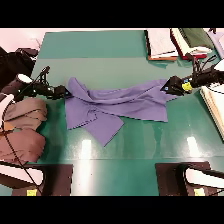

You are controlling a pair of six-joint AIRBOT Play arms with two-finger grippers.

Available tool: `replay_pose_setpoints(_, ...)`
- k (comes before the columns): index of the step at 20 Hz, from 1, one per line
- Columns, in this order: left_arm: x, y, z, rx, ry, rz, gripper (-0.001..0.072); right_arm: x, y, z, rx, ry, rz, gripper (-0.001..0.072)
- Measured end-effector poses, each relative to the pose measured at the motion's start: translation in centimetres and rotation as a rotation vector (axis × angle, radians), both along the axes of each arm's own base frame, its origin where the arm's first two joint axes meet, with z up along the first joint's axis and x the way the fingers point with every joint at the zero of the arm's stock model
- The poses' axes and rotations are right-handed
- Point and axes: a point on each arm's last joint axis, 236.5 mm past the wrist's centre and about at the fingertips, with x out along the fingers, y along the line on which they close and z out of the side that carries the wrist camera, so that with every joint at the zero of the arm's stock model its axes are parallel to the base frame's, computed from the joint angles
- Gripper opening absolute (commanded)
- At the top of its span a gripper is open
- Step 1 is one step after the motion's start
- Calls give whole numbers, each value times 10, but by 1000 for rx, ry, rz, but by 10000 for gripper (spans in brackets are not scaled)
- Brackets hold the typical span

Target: Fold the shirts.

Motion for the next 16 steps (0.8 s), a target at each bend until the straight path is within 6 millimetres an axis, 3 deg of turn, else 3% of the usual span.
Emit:
replay_pose_setpoints(1, -3, -4, -2, 3, 10, -16, 23, 0, 0, 1, -1, -2, 0, 443)
replay_pose_setpoints(4, -5, -10, 8, -13, 19, -49, 22, 0, -9, 8, -9, -21, -21, 442)
replay_pose_setpoints(9, -3, -9, 71, -5, -79, -91, 23, -23, -48, 8, -87, 19, -60, 443)
replay_pose_setpoints(10, -5, -9, 84, 3, -104, -97, 23, -33, -57, 1, -98, 53, -72, 482)
replay_pose_setpoints(11, -7, -10, 99, 7, -131, -103, 23, -41, -66, -6, -105, 81, -95, 584)
replay_pose_setpoints(13, -12, -11, 119, 15, -165, -115, 23, -63, -81, -27, -100, 155, -144, 587)
replay_pose_setpoints(16, -20, -13, 137, 18, -191, -130, 23, -97, -92, -69, -70, 264, -217, 526)
